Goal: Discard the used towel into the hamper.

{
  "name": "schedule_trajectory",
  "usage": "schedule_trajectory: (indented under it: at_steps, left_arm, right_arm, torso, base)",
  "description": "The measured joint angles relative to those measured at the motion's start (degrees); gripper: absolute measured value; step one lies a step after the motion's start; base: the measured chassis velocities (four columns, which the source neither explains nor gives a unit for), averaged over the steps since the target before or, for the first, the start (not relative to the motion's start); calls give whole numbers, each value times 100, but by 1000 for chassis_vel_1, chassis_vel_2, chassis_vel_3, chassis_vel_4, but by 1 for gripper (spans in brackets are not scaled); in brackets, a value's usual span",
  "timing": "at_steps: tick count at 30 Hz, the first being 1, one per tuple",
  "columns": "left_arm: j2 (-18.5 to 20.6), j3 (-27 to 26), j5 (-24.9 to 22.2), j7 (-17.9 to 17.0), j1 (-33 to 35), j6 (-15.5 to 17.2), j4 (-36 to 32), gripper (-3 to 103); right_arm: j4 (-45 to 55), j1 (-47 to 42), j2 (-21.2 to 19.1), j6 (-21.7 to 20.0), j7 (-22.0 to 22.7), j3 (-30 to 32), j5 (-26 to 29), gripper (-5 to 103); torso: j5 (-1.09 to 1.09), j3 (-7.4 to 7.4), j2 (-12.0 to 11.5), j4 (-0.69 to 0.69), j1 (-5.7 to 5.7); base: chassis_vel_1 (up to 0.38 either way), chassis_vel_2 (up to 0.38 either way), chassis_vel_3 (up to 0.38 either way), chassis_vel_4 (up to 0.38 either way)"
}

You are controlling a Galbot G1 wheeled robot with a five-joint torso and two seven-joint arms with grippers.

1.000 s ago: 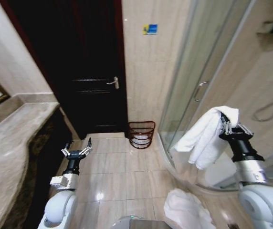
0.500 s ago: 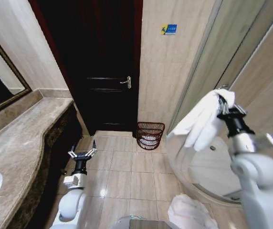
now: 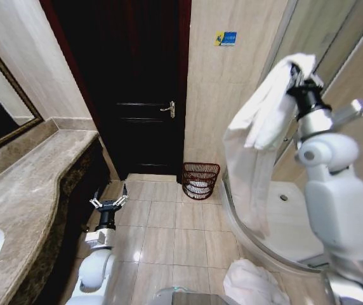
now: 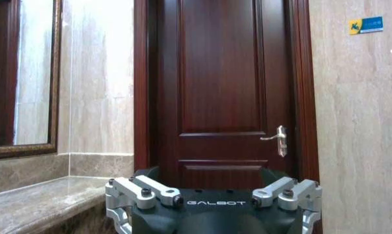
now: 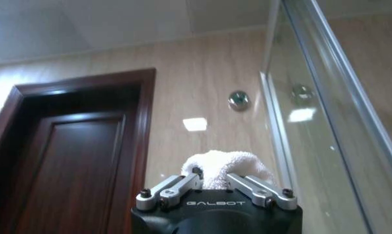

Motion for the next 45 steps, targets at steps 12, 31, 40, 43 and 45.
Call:
schedule_trajectory:
  at_steps: [12,31,40,43,45]
  left_arm:
    - [-45,-208,-31,32,171,-141,-102,100]
    - [-220,-252,-171,144,412,-428,-470,100]
    - [-104,-446,-404,173,468,-552,-491,100]
    - [-81,-493,-422,180,438,-552,-491,100]
    - [-86,-515,-434,192,429,-553,-500,100]
  right_arm:
    - [-952,2069,-256,-92,327,-1238,671,3]
    - [-3196,5614,592,-190,955,-3524,1235,3]
    - [-3473,6262,953,-436,1171,-3977,1346,3]
    - [-3470,6268,953,-508,1168,-3980,1327,3]
    - [-3469,6268,941,-527,1146,-3980,1318,3]
  torso:
    - [0,0,0,2,0]
    - [-4,-1,1,1,0]
    - [-1,-1,1,1,0]
    - [-1,-1,1,1,0]
    - [-1,-1,1,0,0]
  base:
    - [0,0,0,0]
    - [0,0,0,0]
    - [0,0,0,0]
    - [0,0,0,0]
    - [0,0,0,0]
